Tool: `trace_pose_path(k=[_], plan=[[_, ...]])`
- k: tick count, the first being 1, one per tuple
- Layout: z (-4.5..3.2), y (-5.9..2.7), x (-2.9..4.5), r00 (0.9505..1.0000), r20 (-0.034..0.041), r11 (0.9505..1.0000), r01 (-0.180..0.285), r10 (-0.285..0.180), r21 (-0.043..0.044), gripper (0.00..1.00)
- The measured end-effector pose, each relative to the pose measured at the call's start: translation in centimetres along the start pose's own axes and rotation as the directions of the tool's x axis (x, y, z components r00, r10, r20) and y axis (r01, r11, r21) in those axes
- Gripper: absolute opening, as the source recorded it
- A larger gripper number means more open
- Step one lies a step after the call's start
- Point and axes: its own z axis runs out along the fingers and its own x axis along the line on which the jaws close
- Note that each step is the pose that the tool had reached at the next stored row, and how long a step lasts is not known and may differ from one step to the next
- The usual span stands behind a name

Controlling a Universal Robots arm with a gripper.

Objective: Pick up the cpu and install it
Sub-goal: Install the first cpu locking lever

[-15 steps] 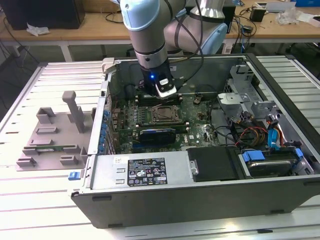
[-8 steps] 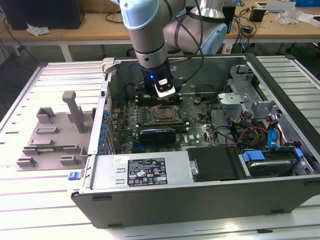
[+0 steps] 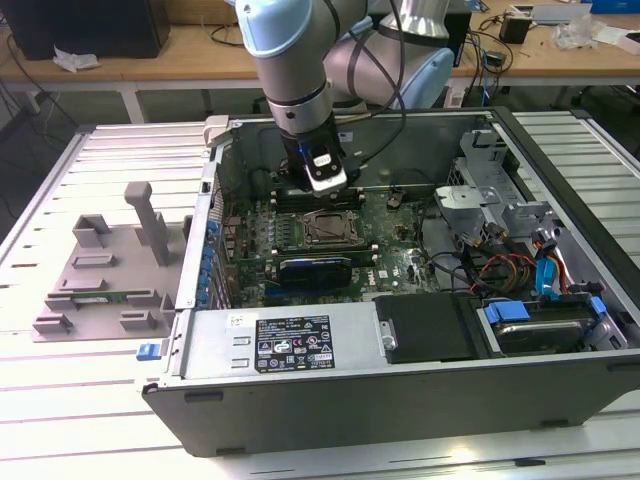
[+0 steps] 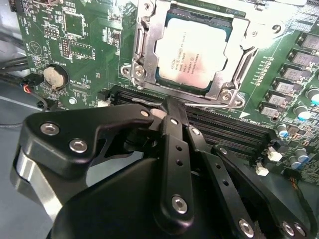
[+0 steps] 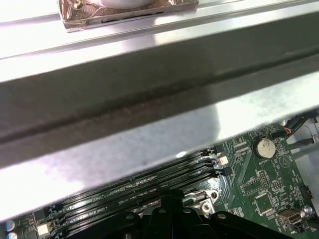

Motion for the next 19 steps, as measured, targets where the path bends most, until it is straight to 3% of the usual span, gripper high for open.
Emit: trace_pose_path(k=[2,7,14,17,19], plan=[[0.02,-0.02,0.07,1.0,0.0082,1.0,0.0,0.0,-0.0024,0.11],[0.21,-0.07,0.16,0.9991,0.0421,0.9999,0.005,-0.004,-0.0139,0.11],[0.16,-0.04,0.77,0.9984,0.0567,0.9999,-0.002,0.003,-0.0166,0.11],[0.48,-0.09,0.84,0.997,0.0774,0.9998,-0.003,0.005,-0.0214,0.11],[0.61,-0.13,0.87,0.9963,0.0857,0.9997,-0.002,0.004,-0.0238,0.11]])
